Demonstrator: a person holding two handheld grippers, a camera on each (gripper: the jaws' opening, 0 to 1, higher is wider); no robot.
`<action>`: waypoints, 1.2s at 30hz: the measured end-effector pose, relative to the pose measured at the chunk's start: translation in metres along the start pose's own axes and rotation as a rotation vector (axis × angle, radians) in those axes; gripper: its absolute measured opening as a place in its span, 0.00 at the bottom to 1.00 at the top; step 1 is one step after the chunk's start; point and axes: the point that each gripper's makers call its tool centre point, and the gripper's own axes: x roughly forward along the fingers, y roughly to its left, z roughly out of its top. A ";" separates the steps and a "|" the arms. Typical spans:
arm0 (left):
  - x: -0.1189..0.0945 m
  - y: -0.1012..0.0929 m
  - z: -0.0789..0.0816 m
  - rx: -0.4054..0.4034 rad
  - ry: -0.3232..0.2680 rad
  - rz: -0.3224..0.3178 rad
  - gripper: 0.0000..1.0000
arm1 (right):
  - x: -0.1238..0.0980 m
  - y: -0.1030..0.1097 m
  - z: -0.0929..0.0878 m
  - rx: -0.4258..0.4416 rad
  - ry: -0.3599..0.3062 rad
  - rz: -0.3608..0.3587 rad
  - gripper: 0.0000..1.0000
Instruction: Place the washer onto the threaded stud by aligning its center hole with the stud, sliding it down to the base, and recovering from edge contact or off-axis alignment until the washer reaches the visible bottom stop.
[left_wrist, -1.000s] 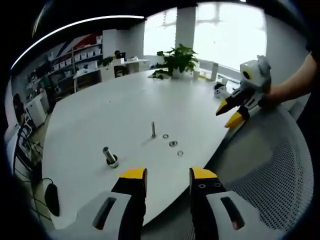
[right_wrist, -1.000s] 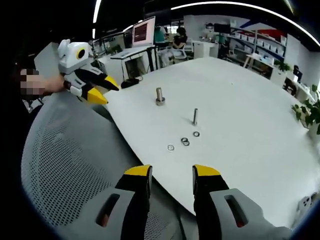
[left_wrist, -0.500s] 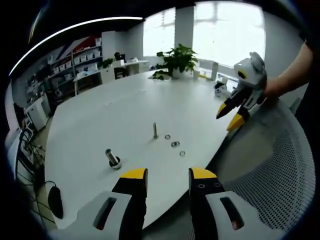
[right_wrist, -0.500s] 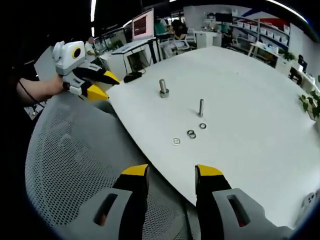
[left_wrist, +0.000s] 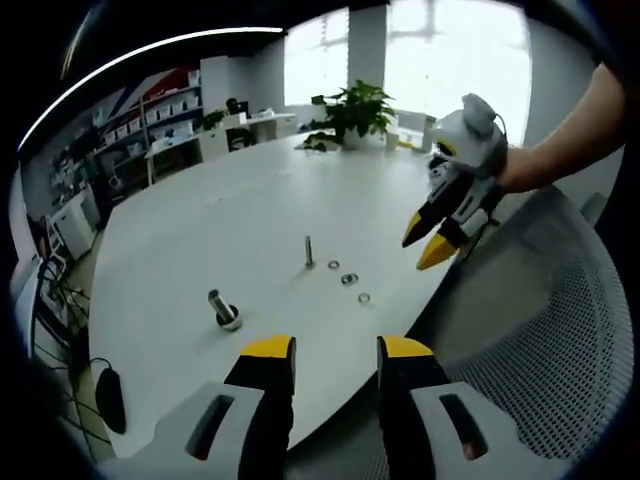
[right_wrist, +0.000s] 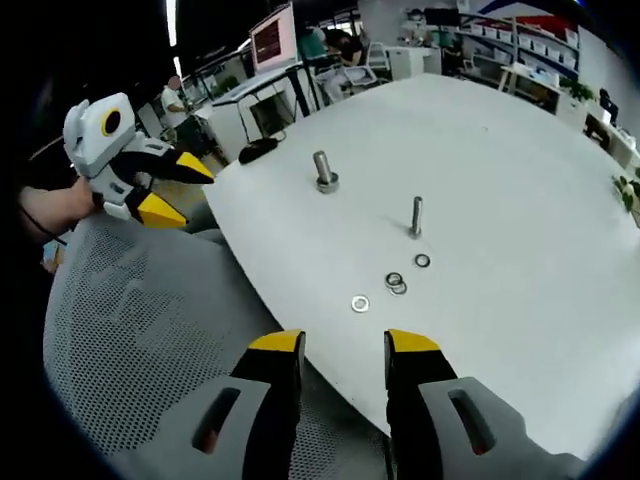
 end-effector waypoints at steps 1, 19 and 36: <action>-0.001 0.001 0.001 -0.007 -0.005 0.002 0.30 | 0.005 0.001 0.001 -0.026 0.016 0.002 0.34; 0.000 0.002 -0.001 -0.017 0.001 0.005 0.28 | 0.057 -0.009 -0.009 -0.219 0.201 -0.006 0.28; 0.000 0.005 -0.005 -0.035 0.015 0.009 0.25 | 0.080 -0.008 -0.022 -0.317 0.284 0.015 0.26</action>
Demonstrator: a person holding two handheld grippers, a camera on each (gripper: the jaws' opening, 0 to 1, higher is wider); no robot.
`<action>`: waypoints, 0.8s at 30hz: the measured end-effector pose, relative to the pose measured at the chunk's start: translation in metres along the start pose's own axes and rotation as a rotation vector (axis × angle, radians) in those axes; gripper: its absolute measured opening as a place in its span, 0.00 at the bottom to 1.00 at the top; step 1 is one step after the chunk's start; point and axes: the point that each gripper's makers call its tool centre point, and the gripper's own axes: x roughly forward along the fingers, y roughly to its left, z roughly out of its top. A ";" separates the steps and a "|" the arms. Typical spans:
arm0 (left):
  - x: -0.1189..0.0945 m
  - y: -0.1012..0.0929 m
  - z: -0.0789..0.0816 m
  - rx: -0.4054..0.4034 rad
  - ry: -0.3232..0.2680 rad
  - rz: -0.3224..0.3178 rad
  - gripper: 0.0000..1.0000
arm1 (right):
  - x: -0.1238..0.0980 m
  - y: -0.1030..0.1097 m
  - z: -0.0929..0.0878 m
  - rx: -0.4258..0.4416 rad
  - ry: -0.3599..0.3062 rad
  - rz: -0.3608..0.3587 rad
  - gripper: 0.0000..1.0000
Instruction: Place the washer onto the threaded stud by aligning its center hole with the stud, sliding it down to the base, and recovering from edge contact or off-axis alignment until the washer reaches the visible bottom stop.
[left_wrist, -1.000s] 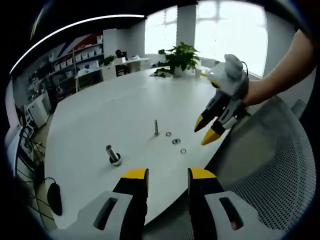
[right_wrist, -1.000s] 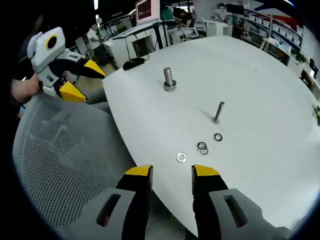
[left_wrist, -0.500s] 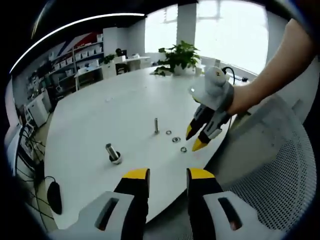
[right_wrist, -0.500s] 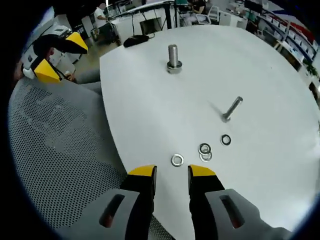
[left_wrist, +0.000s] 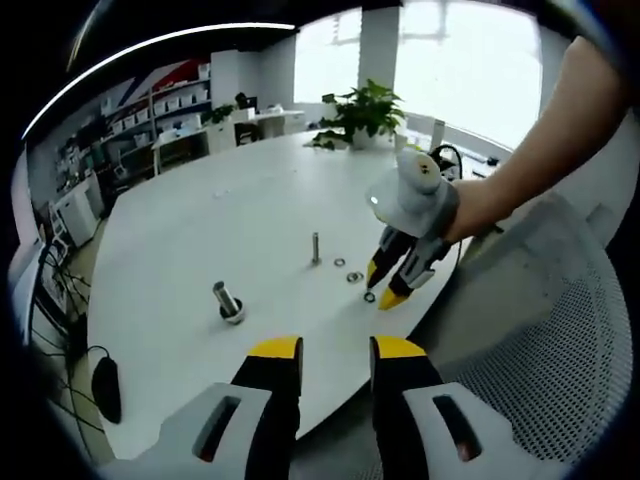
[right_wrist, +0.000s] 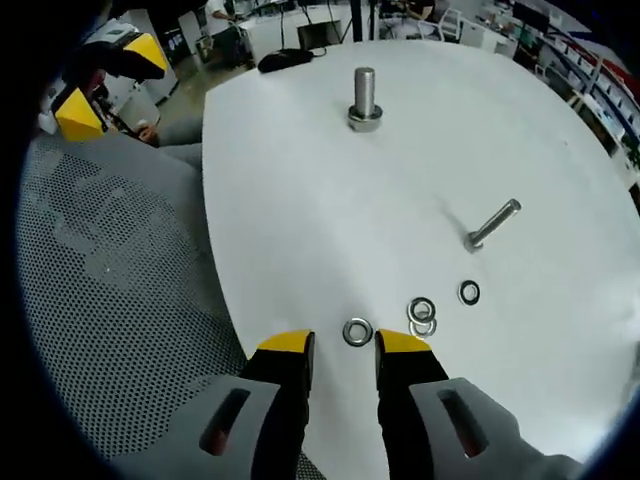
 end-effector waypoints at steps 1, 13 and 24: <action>0.001 0.000 -0.001 0.010 0.009 0.002 0.25 | -0.002 -0.005 0.004 -0.049 -0.025 -0.030 0.25; 0.002 0.002 -0.006 0.015 0.037 0.011 0.24 | 0.000 -0.004 0.008 -0.103 -0.021 -0.014 0.23; 0.003 0.004 -0.010 0.008 0.056 0.021 0.23 | 0.002 0.001 0.007 -0.307 0.116 0.031 0.20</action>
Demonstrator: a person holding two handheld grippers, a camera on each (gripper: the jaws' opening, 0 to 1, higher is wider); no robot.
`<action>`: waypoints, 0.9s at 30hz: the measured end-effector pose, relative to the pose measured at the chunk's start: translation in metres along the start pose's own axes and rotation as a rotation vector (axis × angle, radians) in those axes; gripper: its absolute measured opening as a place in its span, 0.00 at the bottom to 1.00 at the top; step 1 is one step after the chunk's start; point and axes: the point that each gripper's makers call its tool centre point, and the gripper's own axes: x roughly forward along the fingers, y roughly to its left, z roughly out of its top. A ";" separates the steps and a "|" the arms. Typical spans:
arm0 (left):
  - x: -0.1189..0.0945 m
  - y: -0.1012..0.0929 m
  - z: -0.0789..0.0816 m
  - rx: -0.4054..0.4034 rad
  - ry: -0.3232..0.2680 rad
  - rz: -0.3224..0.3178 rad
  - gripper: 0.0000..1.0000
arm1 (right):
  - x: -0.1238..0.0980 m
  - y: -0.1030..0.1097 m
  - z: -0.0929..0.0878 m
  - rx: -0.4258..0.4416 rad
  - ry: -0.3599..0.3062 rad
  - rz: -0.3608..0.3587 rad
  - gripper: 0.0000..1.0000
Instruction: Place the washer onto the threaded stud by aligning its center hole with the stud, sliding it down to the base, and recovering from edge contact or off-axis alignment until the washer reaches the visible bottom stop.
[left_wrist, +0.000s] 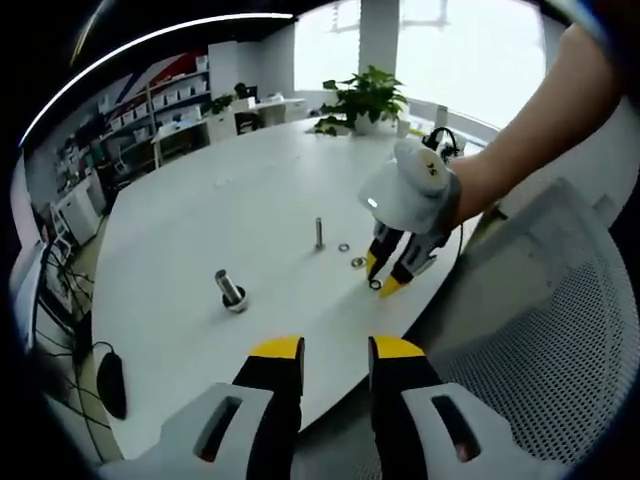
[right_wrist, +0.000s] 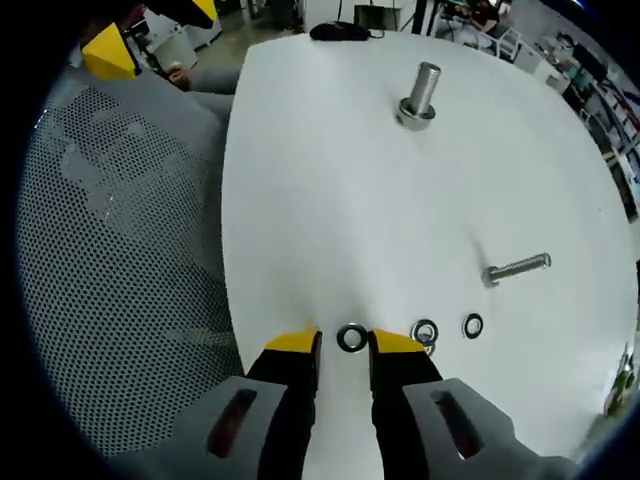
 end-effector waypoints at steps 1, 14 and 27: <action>0.000 0.000 0.000 0.000 0.001 0.002 0.23 | 0.000 0.001 0.001 -0.030 0.008 0.004 0.20; 0.001 0.000 -0.002 -0.008 0.008 -0.002 0.23 | 0.000 -0.002 -0.001 -0.097 0.058 0.051 0.17; 0.001 0.000 -0.001 -0.010 0.008 -0.004 0.23 | 0.001 -0.003 -0.002 -0.143 0.044 0.046 0.16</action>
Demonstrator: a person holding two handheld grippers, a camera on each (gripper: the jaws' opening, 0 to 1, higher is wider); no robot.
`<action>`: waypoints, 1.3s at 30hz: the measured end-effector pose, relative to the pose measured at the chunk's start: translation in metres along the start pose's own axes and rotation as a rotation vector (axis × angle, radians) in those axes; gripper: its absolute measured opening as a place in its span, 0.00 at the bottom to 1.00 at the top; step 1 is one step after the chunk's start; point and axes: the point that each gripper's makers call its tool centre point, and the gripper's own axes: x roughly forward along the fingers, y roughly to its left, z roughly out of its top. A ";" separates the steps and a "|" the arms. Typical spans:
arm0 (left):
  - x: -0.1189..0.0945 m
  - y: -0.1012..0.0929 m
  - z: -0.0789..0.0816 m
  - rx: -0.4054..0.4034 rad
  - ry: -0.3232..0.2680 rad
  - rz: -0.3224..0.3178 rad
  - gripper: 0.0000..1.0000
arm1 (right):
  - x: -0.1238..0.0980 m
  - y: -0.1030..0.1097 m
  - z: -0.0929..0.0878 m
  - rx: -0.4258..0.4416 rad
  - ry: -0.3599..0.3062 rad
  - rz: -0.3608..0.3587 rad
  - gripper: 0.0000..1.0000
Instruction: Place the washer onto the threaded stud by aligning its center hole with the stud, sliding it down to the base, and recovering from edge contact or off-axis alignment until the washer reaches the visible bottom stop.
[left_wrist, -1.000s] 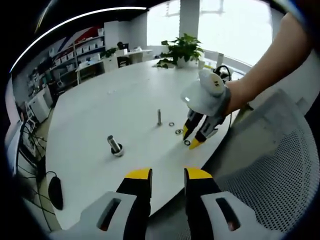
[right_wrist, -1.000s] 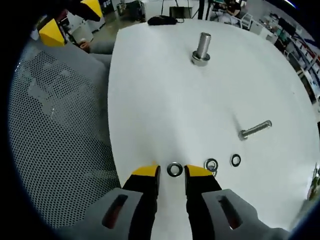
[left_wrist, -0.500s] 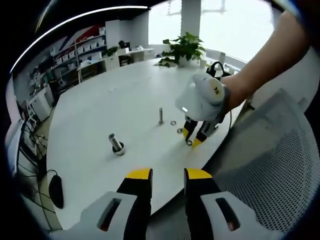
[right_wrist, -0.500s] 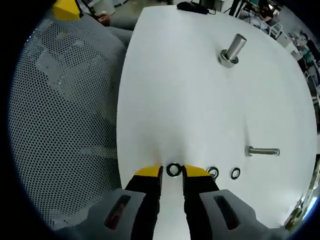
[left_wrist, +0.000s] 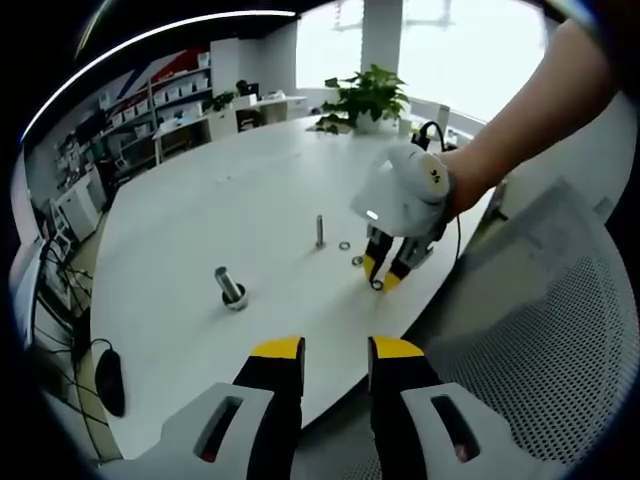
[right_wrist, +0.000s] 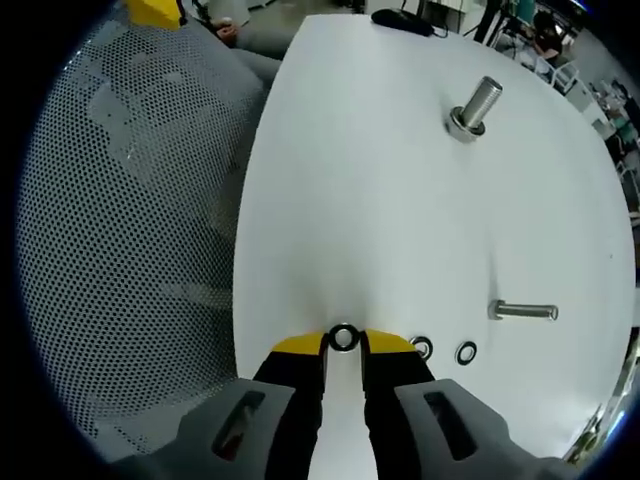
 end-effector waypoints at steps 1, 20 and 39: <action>0.000 0.000 0.000 0.000 0.000 0.000 0.23 | 0.000 0.000 0.000 -0.003 0.005 -0.002 0.16; 0.000 0.001 -0.003 0.003 0.017 0.006 0.22 | 0.001 0.000 0.001 0.016 0.135 -0.031 0.16; -0.001 0.003 -0.001 -0.002 0.005 0.011 0.22 | -0.002 0.000 -0.001 0.081 0.022 0.002 0.15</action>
